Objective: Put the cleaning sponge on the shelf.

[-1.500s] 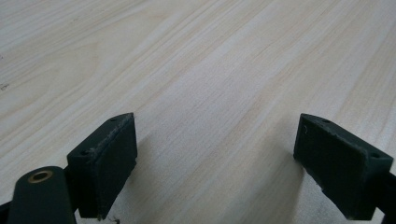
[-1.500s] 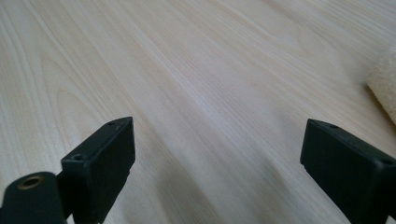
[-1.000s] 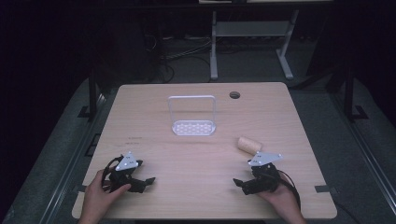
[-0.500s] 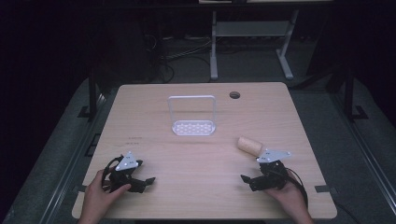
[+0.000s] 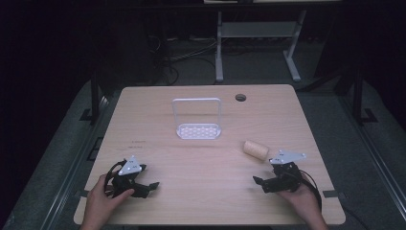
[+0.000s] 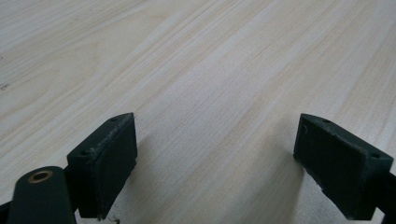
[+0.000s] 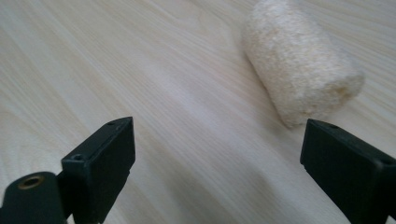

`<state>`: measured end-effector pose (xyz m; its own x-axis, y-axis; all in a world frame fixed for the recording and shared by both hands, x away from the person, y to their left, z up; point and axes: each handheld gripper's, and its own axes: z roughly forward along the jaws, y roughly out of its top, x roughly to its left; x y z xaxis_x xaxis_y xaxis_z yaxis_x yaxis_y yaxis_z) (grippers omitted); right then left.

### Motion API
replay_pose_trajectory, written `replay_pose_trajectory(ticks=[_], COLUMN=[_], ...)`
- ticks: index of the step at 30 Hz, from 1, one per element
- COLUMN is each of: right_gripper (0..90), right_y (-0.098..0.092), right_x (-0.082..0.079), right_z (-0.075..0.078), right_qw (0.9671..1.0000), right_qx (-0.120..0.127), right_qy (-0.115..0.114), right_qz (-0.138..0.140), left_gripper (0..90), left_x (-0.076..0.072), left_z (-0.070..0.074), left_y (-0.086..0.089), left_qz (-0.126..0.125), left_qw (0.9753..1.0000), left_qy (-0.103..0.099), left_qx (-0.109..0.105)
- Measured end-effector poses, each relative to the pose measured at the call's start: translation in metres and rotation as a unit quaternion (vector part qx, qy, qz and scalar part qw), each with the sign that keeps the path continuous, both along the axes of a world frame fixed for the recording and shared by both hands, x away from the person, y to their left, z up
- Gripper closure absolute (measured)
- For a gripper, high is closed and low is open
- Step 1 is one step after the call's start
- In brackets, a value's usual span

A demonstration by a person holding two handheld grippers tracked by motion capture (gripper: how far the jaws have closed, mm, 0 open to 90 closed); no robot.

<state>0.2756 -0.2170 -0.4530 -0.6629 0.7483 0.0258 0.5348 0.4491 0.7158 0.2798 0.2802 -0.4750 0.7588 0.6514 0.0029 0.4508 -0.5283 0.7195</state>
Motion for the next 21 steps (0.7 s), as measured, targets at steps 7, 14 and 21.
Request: replay_pose_trajectory(ticks=[7, 14, 21], right_gripper=[9.9, 9.9, 9.8], right_y=[-0.009, -0.015, -0.023], right_x=[0.004, 0.009, 0.015], right_z=[0.0, 0.002, 0.006], right_qw=[1.0, 1.0, 0.9999], right_qx=[-0.002, -0.004, -0.001], right_qy=[-0.004, -0.006, -0.011], right_qz=[-0.007, -0.004, -0.004], left_gripper=[12.9, 12.9, 12.9], left_x=[0.0, 0.0, 0.0], left_z=[0.0, 0.0, 0.0], left_y=[0.0, 0.0, 0.0], left_qz=[0.0, 0.0, -0.001], left_qw=[1.0, 1.0, 1.0], left_qy=[0.0, 0.0, 0.0], left_qx=[0.0, 0.0, 0.001])
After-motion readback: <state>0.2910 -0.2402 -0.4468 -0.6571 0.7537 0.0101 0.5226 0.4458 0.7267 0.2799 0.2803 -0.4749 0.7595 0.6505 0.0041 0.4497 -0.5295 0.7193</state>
